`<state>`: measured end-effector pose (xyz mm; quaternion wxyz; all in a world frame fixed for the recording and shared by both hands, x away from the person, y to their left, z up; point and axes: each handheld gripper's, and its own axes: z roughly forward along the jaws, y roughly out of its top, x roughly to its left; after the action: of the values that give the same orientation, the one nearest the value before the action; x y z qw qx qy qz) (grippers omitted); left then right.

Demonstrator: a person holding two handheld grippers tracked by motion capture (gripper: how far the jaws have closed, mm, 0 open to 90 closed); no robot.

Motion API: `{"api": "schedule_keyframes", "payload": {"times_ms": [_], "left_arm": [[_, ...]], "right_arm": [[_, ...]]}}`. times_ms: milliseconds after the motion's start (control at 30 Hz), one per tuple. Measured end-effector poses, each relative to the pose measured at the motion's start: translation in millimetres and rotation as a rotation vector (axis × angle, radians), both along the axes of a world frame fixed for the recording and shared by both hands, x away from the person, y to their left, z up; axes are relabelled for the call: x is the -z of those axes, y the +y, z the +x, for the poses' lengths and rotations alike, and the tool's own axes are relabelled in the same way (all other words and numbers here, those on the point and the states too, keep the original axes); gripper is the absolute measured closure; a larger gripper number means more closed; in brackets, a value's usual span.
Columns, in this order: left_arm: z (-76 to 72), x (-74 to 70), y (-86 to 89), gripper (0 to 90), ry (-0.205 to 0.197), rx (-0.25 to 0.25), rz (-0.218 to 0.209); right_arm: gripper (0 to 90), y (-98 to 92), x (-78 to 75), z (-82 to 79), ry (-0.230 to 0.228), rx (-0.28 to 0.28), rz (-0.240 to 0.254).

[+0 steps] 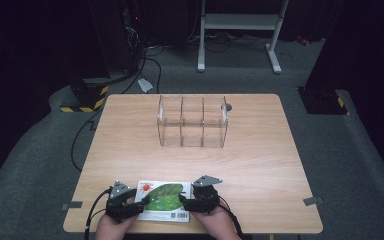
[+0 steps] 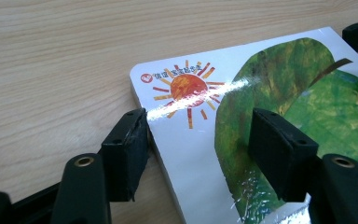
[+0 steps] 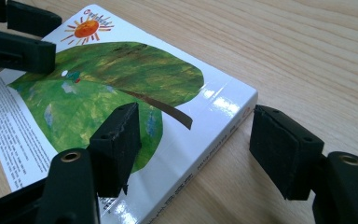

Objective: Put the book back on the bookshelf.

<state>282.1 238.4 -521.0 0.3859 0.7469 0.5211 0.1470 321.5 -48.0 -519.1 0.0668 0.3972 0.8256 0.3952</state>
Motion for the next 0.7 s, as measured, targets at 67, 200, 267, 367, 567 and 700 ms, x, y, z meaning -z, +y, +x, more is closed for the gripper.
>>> {"api": "schedule_keyframes", "payload": {"times_ms": [67, 200, 267, 367, 567, 700], "left_arm": [[1.9, -0.6, -3.7, 38.2, 0.000, 0.013, 0.007], [6.1, -1.7, -13.0, 38.4, 0.002, 0.053, 0.014], [8.0, -1.8, -19.0, 38.7, 0.005, 0.073, 0.012], [11.4, -1.8, -29.9, 39.0, -0.002, 0.104, 0.013], [13.5, -1.5, -35.0, 39.4, -0.017, 0.130, 0.024], [9.9, -0.8, -37.4, 35.9, -0.032, 0.135, 0.028]], "right_arm": [[33.0, -4.0, 0.4, -1.4, 0.002, 0.012, 0.005], [33.2, -13.7, 0.6, -1.8, 0.003, 0.034, 0.006], [34.1, -19.7, 0.0, -1.6, -0.001, 0.060, 0.003], [34.0, -31.9, 0.5, -0.6, 0.006, 0.097, 0.012], [34.0, -42.7, -1.3, 0.8, -0.015, 0.154, -0.008], [33.9, -46.6, -0.4, 0.9, -0.029, 0.175, -0.001]]}}
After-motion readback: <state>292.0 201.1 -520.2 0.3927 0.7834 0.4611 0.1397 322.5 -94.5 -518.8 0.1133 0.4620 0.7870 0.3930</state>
